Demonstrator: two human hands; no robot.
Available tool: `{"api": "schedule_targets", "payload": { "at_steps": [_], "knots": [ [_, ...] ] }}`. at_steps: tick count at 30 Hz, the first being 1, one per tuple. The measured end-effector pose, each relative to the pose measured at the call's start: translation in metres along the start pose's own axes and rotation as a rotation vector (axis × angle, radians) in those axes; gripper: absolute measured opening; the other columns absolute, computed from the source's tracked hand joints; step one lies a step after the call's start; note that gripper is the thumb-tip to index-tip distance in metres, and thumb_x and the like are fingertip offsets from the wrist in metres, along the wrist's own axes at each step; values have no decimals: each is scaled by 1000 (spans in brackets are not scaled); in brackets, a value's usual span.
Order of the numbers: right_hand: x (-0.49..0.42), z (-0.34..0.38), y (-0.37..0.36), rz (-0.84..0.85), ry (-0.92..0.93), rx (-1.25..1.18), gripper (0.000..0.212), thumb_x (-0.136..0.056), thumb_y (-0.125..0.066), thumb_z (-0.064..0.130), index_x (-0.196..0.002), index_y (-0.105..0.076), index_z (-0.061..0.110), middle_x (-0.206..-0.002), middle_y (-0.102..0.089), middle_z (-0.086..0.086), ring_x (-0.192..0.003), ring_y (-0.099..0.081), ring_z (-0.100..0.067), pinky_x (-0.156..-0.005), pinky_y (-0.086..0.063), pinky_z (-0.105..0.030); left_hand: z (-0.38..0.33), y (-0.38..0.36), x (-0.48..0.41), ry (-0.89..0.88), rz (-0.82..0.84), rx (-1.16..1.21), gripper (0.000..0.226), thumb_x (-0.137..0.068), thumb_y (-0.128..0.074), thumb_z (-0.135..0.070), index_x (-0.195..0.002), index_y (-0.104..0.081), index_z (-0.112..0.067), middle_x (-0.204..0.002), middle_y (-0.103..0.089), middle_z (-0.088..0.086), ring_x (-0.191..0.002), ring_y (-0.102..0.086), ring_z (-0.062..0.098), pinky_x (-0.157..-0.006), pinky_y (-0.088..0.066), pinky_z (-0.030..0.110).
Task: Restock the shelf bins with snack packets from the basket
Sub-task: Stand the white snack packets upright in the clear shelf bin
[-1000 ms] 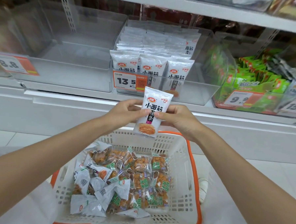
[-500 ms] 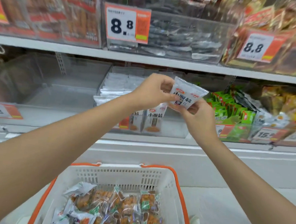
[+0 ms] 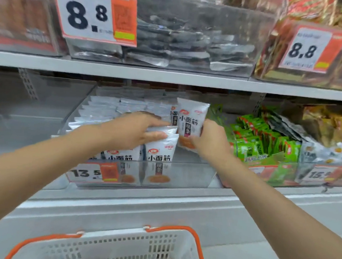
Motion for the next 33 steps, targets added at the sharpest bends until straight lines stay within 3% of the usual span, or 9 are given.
{"api": "schedule_targets", "payload": {
  "at_steps": [6, 9, 15, 17, 22, 24, 27, 30, 33],
  "knots": [
    [-73, -26, -70, 226, -161, 73, 24, -87, -63, 12, -110, -66, 8, -114, -67, -7, -104, -64, -24, -88, -54, -32, 3, -1, 0, 24, -8, -39, 72, -78, -24, -70, -145, -35, -45, -154, -35, -11, -141, -32, 12, -117, -27, 38],
    [-90, -32, -96, 324, -206, 64, 24, -89, -61, 14, -113, -63, 10, -116, -66, -6, -101, -63, -19, -81, -54, -27, 3, -1, -1, 25, -15, -17, 72, -77, -24, -72, -144, -37, -46, -153, -36, -14, -140, -33, 10, -116, -28, 38],
    [-87, -31, -104, 309, -318, -258, 50, -83, -66, 10, -130, -50, 3, -120, -62, -13, -92, -54, -19, -75, -50, -29, 2, -1, 1, 21, -15, -4, 63, -81, -26, -68, -141, -38, -51, -149, -40, -18, -137, -36, 9, -114, -30, 43],
    [-86, -27, -104, 260, -344, -335, 45, -84, -63, 20, -126, -53, 8, -112, -67, -6, -93, -61, -19, -63, -47, -25, 2, -1, 2, 20, -12, 4, 61, -82, -26, -67, -140, -39, -52, -147, -43, -18, -135, -38, 9, -113, -31, 42],
    [-83, -36, -95, 182, -408, -418, 32, -91, -44, 18, -121, -53, 10, -107, -67, -8, -92, -66, -27, -64, -49, -29, 3, -1, 1, 29, -15, 3, 67, -80, -26, -69, -142, -39, -47, -150, -39, -17, -138, -35, 8, -115, -28, 41],
    [-82, -38, -93, 186, -395, -399, 29, -91, -48, 14, -118, -56, 10, -108, -68, -7, -93, -66, -26, -64, -49, -27, 4, -1, 1, 35, -16, -2, 70, -79, -25, -70, -143, -38, -46, -152, -37, -17, -139, -33, 8, -116, -27, 41],
    [-81, -35, -101, 228, -364, -391, 31, -77, -67, 10, -107, -62, 15, -102, -72, -1, -91, -68, -21, -77, -58, -33, 5, -2, -1, 29, -22, -10, 67, -80, -26, -70, -142, -38, -48, -151, -37, -18, -139, -34, 7, -115, -28, 40],
    [-82, -31, -107, 245, -347, -423, 38, -73, -74, 10, -108, -60, 14, -101, -71, 1, -92, -67, -17, -68, -54, -25, 8, -4, -3, 20, -31, -17, 65, -85, -25, -78, -142, -38, -49, -150, -38, -20, -138, -35, 6, -115, -29, 39],
    [-82, -28, -103, 219, -338, -378, 38, -78, -73, 10, -111, -54, 11, -101, -66, 2, -91, -62, -15, -67, -46, -24, 11, -5, -4, -3, -50, -1, 78, -73, -15, -84, -140, -41, -51, -145, -44, -23, -134, -40, 4, -112, -33, 40]
  ]
}}
Point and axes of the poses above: each hand's wrist, its own x-axis away from the middle knuckle, its own y-axis out of the back of the hand, z = x × y, the point moved 6 cm from there along -x, towards the middle knuckle
